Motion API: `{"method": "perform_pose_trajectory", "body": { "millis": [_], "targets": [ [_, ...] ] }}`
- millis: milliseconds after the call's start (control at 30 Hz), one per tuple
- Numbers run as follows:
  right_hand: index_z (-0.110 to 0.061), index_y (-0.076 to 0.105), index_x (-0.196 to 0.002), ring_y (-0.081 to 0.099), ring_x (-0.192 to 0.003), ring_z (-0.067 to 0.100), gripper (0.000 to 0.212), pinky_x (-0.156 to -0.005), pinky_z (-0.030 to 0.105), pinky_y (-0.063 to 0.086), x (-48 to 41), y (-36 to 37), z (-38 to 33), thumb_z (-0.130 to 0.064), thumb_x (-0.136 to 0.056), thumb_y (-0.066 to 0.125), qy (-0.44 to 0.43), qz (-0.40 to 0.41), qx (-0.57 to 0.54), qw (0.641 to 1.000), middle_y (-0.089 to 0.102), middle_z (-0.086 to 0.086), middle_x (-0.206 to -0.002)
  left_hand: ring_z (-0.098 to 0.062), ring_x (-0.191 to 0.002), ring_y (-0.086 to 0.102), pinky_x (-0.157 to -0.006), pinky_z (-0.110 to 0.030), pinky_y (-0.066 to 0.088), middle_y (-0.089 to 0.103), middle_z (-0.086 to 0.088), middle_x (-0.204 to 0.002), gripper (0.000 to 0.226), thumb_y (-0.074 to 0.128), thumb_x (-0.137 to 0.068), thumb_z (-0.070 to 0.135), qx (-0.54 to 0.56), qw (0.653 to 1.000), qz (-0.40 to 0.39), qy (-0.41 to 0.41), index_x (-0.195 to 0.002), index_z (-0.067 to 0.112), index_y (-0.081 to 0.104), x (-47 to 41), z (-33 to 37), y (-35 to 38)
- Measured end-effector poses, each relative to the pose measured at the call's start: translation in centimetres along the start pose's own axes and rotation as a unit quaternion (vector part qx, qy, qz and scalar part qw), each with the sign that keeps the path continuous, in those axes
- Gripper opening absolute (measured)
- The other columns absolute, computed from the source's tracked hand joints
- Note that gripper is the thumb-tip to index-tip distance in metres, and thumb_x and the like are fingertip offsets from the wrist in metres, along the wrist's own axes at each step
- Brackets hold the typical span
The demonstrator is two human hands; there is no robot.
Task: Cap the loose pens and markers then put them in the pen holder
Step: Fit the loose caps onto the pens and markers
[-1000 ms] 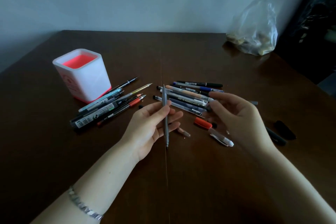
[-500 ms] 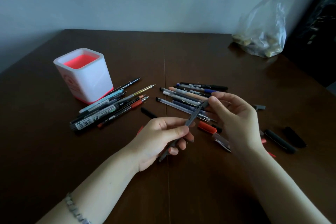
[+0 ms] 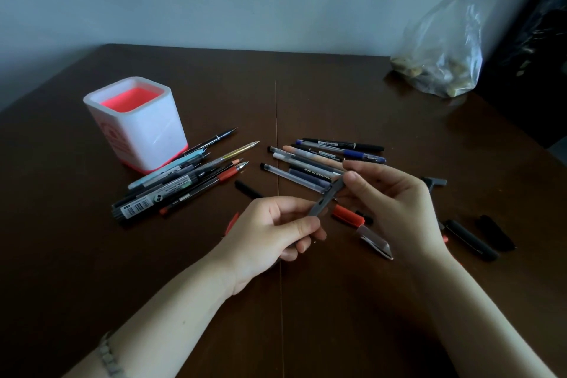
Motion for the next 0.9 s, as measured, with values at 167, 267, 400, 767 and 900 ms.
{"method": "perform_pose_trajectory", "body": {
  "millis": [167, 267, 400, 767, 900],
  "targets": [
    [-0.025, 0.068, -0.084, 0.071, -0.076, 0.008, 0.018, -0.065, 0.015, 0.055, 0.2, -0.4, -1.0, -0.024, -0.067, 0.062, -0.052, 0.011, 0.045, 0.998, 0.074, -0.01, -0.08, -0.002, -0.051, 0.048, -0.047, -0.013, 0.038, 0.062, 0.01, -0.057, 0.019, 0.053, -0.089, 0.008, -0.084, 0.995, 0.0, 0.044, -0.101, 0.014, 0.065, 0.4, 1.1, 0.3],
    [-0.025, 0.068, -0.083, 0.071, -0.076, 0.007, 0.018, -0.066, 0.015, 0.055, 0.2, -0.6, -1.3, -0.024, -0.066, 0.062, -0.072, 0.026, 0.043, 0.996, 0.073, -0.013, -0.078, -0.001, -0.052, 0.049, -0.051, -0.013, 0.041, 0.06, 0.016, -0.053, 0.017, 0.053, -0.089, 0.01, -0.133, 0.988, 0.013, 0.078, -0.099, 0.019, 0.064, 0.6, 1.7, 0.3],
    [-0.022, 0.067, -0.085, 0.07, -0.076, 0.003, 0.021, -0.065, 0.011, 0.053, 0.4, -0.3, -1.3, -0.022, -0.064, 0.061, -0.069, 0.012, 0.041, 0.997, 0.073, -0.016, -0.076, 0.0, -0.055, 0.053, -0.057, -0.01, 0.042, 0.06, 0.021, -0.054, 0.02, 0.054, -0.088, 0.01, -0.18, 0.976, 0.043, 0.117, -0.104, 0.017, 0.064, 0.7, 2.1, 0.2],
    [-0.015, 0.066, -0.088, 0.07, -0.082, 0.005, 0.022, -0.066, 0.012, 0.053, 0.7, 0.5, -0.3, -0.017, -0.067, 0.06, -0.037, -0.011, -0.017, 0.999, 0.073, -0.008, -0.089, -0.003, -0.046, 0.042, -0.043, -0.014, 0.034, 0.053, 0.01, -0.047, 0.018, 0.053, -0.088, 0.005, -0.114, 0.988, 0.016, 0.103, -0.085, 0.015, 0.068, 0.8, 2.3, 0.1],
    [-0.015, 0.066, -0.089, 0.07, -0.082, 0.007, 0.022, -0.067, 0.014, 0.054, 0.4, 0.6, 0.2, -0.018, -0.068, 0.06, -0.029, -0.016, -0.006, 0.999, 0.074, -0.003, -0.088, -0.002, -0.047, 0.044, -0.043, -0.014, 0.034, 0.06, 0.008, -0.053, 0.019, 0.052, -0.088, 0.002, -0.076, 0.994, 0.026, 0.073, -0.089, 0.014, 0.067, 0.6, 1.7, 0.0]
  ]
}}
Point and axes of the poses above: each hand's wrist, its own x-axis away from the middle knuckle, its own y-axis out of the palm, z = x × y, the point moved 7 cm from there along -x, towards the middle knuckle
